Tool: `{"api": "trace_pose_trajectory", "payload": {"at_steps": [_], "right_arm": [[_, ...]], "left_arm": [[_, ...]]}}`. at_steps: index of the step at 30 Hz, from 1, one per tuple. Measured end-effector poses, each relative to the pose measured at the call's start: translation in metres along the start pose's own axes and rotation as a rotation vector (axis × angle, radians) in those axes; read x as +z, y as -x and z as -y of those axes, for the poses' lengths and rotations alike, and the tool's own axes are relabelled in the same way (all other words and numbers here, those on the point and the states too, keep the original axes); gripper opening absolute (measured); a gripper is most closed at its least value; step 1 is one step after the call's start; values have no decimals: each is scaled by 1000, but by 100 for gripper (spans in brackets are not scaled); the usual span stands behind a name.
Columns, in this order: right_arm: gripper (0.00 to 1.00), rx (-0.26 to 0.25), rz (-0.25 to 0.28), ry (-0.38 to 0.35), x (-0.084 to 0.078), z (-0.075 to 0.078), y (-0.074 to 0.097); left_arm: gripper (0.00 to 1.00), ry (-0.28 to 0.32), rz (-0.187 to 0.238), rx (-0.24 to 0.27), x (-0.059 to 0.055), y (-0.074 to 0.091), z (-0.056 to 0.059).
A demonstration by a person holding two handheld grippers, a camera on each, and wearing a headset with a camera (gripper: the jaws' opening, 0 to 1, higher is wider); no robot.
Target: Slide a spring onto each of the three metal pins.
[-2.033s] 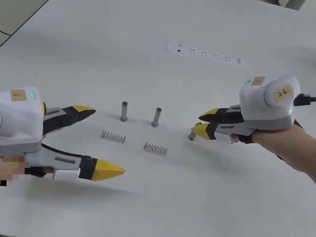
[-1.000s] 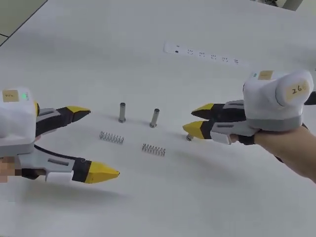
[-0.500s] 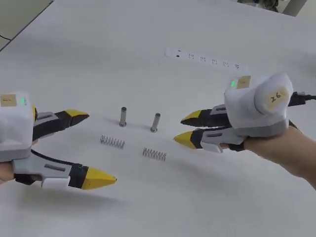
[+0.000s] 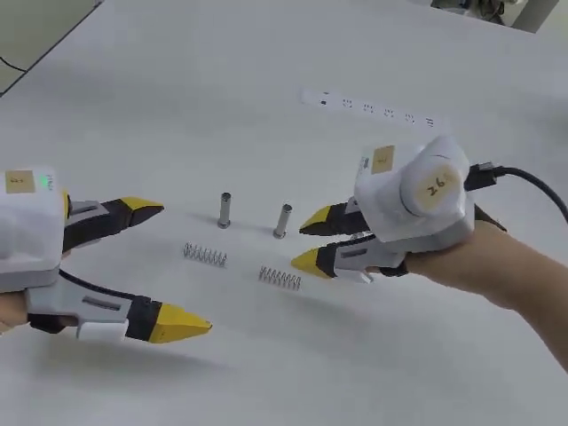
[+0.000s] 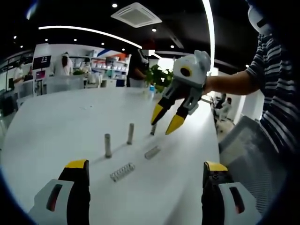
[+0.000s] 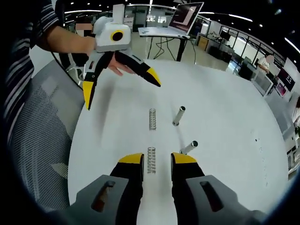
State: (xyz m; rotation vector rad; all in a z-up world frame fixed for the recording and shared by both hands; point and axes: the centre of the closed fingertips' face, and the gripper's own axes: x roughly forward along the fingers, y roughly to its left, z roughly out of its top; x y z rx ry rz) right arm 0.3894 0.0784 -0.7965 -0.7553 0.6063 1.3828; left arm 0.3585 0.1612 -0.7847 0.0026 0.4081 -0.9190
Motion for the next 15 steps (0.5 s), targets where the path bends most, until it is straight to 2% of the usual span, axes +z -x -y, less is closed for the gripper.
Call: {"api": "trace_pose_trajectory", "payload": {"at_steps": [5, 15], "right_arm": [[20, 29, -21, 35, -1, -9, -10], [19, 48, -74, 32, -15, -13, -26]], "left_arm": [[98, -4, 3, 4, 0, 1, -1], [98, -4, 0, 3, -1, 2, -1]]}}
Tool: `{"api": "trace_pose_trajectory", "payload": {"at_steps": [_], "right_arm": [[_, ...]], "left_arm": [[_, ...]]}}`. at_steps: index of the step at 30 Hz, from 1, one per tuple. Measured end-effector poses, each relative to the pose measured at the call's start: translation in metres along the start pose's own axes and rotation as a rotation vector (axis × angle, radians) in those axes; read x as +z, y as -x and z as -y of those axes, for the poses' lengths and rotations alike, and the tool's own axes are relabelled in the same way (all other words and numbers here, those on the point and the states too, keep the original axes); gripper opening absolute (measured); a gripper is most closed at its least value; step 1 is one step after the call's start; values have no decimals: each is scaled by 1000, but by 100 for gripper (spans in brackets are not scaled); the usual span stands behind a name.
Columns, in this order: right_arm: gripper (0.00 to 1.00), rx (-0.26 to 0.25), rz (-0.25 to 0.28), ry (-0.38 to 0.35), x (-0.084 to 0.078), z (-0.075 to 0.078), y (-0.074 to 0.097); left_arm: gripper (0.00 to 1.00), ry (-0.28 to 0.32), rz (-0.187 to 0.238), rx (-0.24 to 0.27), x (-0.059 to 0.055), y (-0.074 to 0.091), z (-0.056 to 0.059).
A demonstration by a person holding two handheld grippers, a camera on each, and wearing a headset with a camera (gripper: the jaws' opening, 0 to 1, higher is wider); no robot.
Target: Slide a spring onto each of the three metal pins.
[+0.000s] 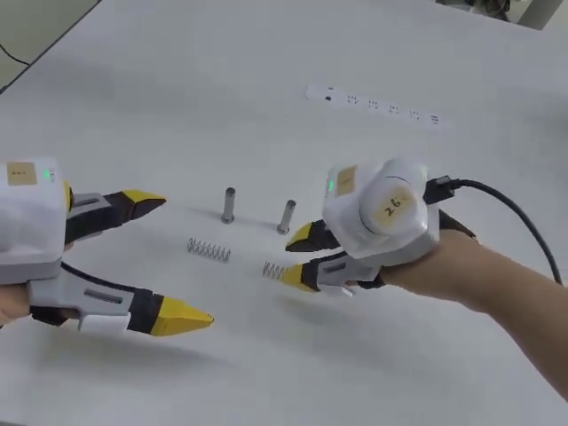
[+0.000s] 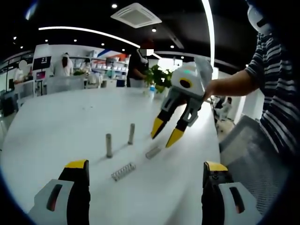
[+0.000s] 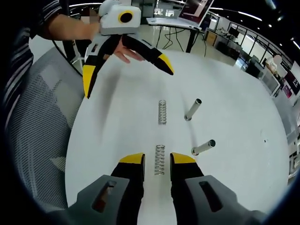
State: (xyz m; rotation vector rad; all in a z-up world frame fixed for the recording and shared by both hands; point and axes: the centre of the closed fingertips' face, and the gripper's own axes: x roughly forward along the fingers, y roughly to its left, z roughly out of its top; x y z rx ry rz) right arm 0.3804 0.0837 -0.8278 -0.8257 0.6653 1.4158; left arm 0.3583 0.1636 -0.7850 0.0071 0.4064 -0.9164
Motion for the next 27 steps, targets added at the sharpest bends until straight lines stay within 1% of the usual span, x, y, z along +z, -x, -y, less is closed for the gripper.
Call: {"api": "trace_pose_trajectory", "payload": {"at_steps": [3, 5, 11, 17, 27], "right_arm": [[18, 1, -27, -17, -9, 2, -5], [16, -6, -61, -45, -15, 4, -6], [15, 4, -91, -67, -24, 3, -12], [14, 18, -83, -89, -24, 3, -16], [13, 21, -109, -95, -33, 2, -23]], "left_arm": [[98, -1, -4, 0, -1, 0, 0], [98, -1, -6, 0, -1, 0, 0], [98, 3, -6, 3, -2, 0, 0], [98, 2, -7, 4, -3, 1, 1], [97, 9, -6, 3, -3, 1, 3]]}}
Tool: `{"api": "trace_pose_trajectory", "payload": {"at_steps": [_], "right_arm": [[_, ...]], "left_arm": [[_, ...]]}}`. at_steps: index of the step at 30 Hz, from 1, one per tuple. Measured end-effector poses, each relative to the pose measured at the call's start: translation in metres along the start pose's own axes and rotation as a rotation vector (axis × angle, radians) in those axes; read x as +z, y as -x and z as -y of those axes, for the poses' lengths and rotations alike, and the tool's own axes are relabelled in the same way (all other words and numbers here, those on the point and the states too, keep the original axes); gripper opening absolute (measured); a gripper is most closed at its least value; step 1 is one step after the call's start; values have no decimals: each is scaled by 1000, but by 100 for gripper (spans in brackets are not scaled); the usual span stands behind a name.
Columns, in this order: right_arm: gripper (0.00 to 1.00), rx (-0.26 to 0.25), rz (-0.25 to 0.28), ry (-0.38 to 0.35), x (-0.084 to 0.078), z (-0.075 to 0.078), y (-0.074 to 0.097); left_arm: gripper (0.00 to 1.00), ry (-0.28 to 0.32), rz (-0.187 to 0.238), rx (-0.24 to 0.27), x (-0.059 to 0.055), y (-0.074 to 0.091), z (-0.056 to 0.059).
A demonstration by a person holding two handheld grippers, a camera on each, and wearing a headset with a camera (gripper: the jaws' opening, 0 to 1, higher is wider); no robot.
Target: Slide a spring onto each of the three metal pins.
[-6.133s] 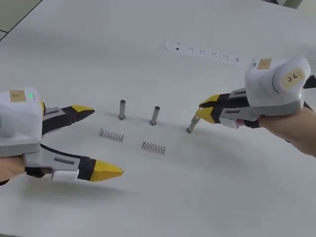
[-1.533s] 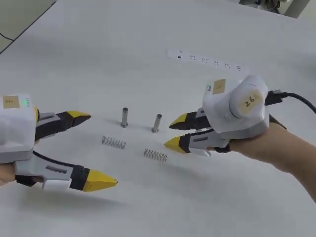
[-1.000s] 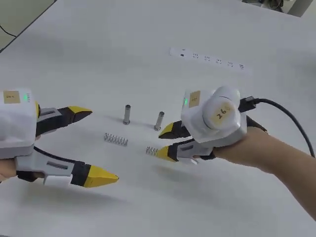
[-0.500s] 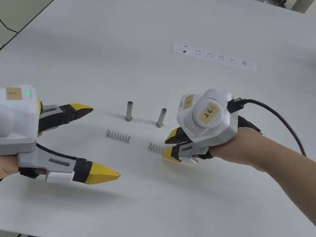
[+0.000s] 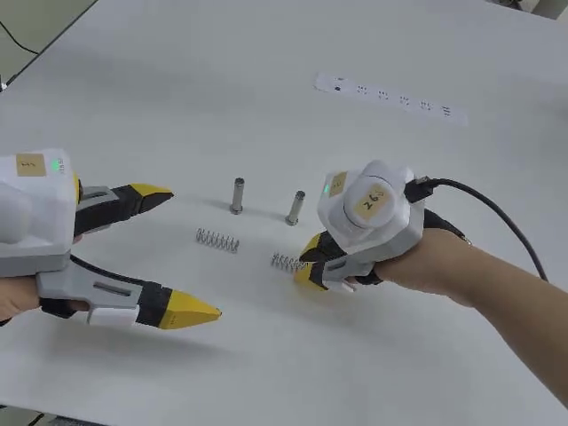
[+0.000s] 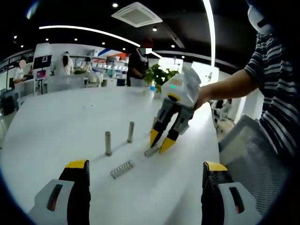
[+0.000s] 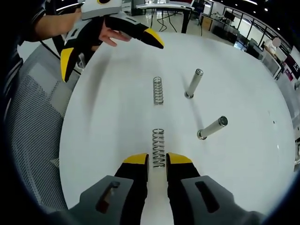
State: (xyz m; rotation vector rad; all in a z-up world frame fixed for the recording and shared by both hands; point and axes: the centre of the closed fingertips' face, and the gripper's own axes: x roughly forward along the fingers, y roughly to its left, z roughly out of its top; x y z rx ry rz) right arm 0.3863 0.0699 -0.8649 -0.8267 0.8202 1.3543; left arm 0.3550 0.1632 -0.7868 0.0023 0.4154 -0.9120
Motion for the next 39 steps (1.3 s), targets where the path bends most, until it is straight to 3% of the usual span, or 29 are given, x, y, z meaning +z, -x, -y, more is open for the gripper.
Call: {"api": "trace_pose_trajectory", "payload": {"at_steps": [18, 24, 39], "right_arm": [[8, -7, 45, -65, -1, 1, 2], [8, -14, 57, -42, 0, 1, 14], [8, -8, 123, 61, 26, -16, 50]], "left_arm": [[95, 14, 1, -25, 0, -5, 11], [94, 20, 6, -39, 2, -10, 17], [89, -10, 7, -88, 10, -25, 26]]}}
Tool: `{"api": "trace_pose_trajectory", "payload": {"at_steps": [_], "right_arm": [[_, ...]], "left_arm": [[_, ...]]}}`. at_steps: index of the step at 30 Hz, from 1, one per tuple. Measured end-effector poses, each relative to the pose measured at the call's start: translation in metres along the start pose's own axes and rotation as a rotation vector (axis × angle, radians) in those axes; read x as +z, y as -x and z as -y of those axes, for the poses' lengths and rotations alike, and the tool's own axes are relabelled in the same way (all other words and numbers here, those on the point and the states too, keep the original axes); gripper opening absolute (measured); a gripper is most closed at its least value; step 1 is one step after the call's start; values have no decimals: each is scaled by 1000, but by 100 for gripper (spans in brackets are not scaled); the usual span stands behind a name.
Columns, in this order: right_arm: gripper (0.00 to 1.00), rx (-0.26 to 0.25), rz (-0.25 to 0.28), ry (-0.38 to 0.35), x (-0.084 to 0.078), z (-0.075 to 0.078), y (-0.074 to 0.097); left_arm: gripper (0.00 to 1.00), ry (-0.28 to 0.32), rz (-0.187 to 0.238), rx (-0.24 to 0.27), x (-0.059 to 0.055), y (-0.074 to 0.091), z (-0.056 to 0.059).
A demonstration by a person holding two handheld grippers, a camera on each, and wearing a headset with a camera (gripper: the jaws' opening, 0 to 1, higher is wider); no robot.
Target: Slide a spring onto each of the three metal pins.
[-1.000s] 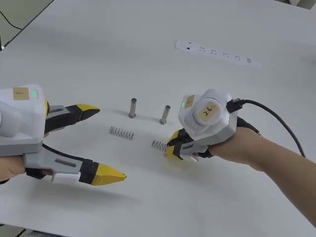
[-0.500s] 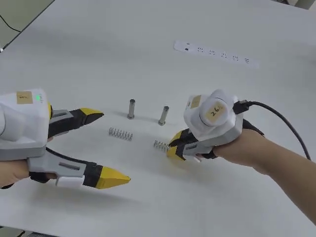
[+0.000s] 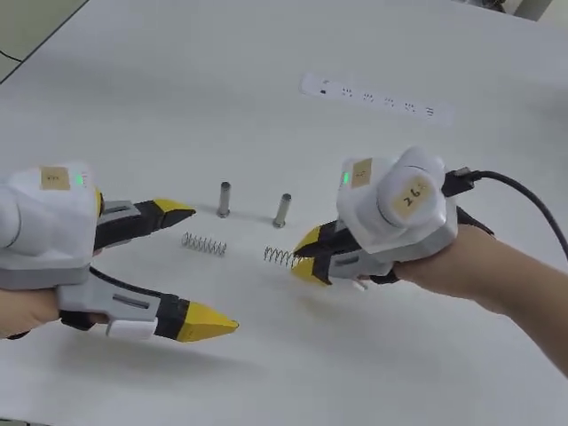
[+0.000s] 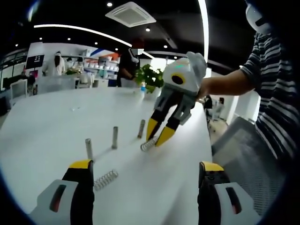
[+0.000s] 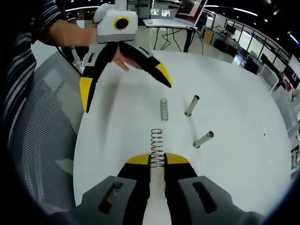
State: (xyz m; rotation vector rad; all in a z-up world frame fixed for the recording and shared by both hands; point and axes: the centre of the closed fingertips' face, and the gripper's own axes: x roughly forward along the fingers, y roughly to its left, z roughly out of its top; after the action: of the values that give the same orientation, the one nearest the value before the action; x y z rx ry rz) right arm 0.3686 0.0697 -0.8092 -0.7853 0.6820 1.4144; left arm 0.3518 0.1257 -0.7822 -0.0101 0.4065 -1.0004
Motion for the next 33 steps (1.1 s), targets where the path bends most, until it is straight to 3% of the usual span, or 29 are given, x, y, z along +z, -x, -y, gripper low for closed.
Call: {"api": "trace_pose_trajectory", "payload": {"at_steps": [10, 14, 25, 33], "right_arm": [[8, -2, 14, 45, 11, -7, 13], [7, -7, 15, 42, 9, -6, 15], [7, -3, 21, 47, 9, -13, 20], [7, 4, 24, 57, 13, -17, 22]], "left_arm": [[80, -16, 22, -45, 11, -16, 3], [67, -7, 27, -88, 12, -20, 10], [50, -58, 47, -123, 18, -32, 16], [32, -65, 53, -166, 21, -37, 24]]}}
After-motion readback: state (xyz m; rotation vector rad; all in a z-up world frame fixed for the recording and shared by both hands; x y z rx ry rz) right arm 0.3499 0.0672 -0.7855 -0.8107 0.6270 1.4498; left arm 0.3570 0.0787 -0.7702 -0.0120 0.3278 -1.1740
